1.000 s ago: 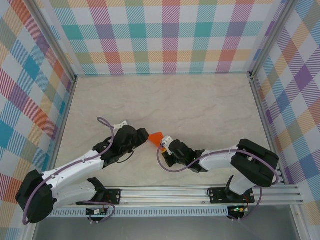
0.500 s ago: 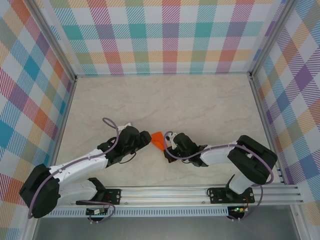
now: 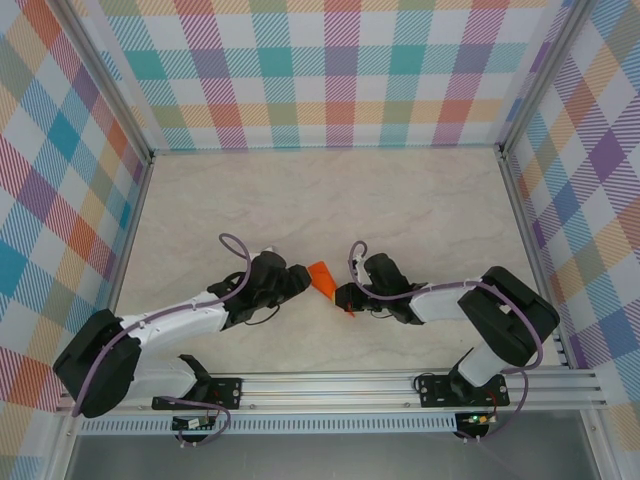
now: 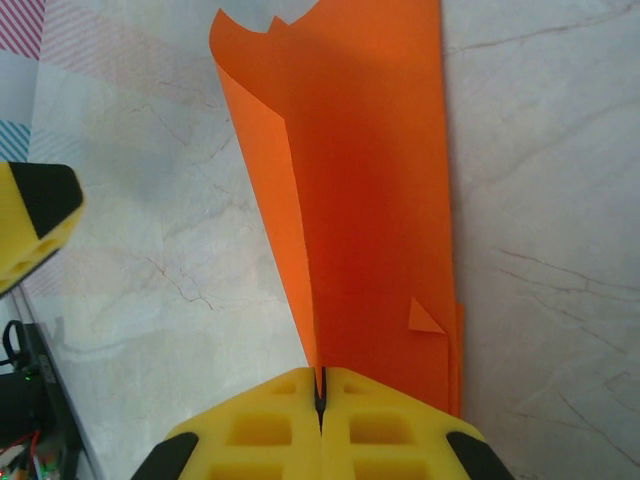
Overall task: Fold a paper plane with a square sheet of paper (pick it up from the middle)
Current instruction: Fold the wing for the fifth time at the center of the table.
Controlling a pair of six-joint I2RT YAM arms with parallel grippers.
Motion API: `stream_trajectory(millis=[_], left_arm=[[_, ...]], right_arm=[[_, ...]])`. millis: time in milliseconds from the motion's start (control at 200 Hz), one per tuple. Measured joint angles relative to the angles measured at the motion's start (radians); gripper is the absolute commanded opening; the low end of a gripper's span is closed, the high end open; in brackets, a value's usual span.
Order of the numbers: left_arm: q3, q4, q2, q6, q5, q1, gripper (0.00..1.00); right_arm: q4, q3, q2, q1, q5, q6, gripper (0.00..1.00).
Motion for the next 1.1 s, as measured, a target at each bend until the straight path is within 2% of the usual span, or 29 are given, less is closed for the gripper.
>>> stream_trajectory(millis=[660, 1100], left_arm=[[0.049, 0.127, 0.176, 0.000, 0.135, 0.000, 0.59], [0.118, 0.259, 0.335, 0.000, 0.240, 0.000, 0.59]], right_arm=[[0.039, -0.005, 0.080, -0.050, -0.069, 0.232, 0.02], [0.048, -0.008, 0.085, -0.062, -0.077, 0.286, 0.04]])
